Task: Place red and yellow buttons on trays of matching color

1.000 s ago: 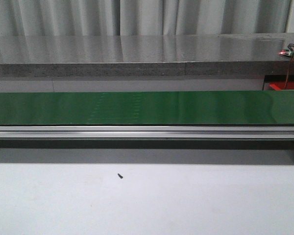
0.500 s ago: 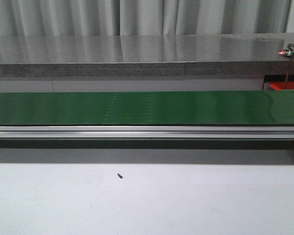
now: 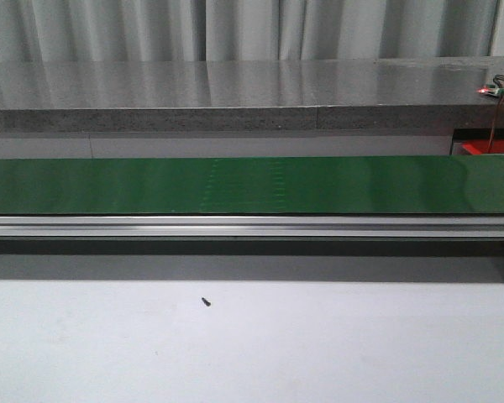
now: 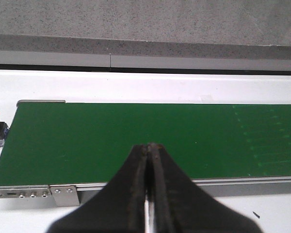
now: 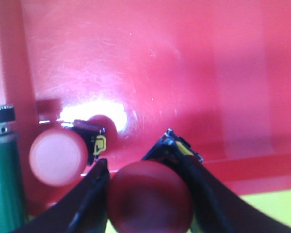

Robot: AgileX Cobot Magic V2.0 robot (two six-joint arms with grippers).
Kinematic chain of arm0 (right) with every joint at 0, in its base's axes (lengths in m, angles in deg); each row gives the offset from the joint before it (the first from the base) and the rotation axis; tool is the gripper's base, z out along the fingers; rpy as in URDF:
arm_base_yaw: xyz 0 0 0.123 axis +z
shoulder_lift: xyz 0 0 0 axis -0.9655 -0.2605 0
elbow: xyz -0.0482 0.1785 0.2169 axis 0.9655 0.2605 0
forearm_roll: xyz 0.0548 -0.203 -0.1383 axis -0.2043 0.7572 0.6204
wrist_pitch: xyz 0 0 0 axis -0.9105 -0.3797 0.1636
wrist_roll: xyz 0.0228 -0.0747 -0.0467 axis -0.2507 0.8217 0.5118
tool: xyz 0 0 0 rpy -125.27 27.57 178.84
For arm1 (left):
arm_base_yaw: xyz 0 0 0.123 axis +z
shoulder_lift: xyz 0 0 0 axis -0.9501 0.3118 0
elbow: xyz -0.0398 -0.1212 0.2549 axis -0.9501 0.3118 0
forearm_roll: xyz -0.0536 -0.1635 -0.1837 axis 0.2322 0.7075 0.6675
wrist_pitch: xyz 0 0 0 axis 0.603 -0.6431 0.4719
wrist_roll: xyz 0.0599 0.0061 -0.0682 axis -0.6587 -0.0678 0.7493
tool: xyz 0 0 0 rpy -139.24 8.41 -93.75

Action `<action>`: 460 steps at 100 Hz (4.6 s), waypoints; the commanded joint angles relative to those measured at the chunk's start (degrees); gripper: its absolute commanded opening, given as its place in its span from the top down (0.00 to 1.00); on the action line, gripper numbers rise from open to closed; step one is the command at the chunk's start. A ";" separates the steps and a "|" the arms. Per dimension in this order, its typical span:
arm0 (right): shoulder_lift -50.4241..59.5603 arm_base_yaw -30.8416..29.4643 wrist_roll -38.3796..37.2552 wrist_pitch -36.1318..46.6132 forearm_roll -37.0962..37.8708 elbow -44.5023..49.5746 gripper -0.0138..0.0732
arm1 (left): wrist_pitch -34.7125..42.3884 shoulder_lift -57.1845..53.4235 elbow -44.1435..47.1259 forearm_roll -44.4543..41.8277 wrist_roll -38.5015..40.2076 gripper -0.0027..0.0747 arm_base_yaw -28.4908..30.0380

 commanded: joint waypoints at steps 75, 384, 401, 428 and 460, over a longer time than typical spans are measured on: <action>-3.87 -0.29 -0.30 6.67 -1.16 -1.76 0.45 | 5.81 -0.28 -1.64 0.84 0.00 0.99 -0.61; 81.73 20.01 0.83 27.78 -7.02 63.63 0.92 | 3.13 -0.34 -5.24 -0.65 0.53 0.99 5.08; 81.73 20.01 0.83 27.78 -7.02 63.63 0.92 | 0.74 0.23 -9.23 -4.92 0.53 0.99 11.81; 81.73 20.01 0.83 27.78 -7.02 63.63 0.92 | 0.85 5.03 -13.08 -7.17 3.11 0.99 14.43; 81.73 20.01 0.83 27.78 -7.02 63.63 0.92 | -1.59 15.58 -17.28 -5.76 4.08 0.91 23.56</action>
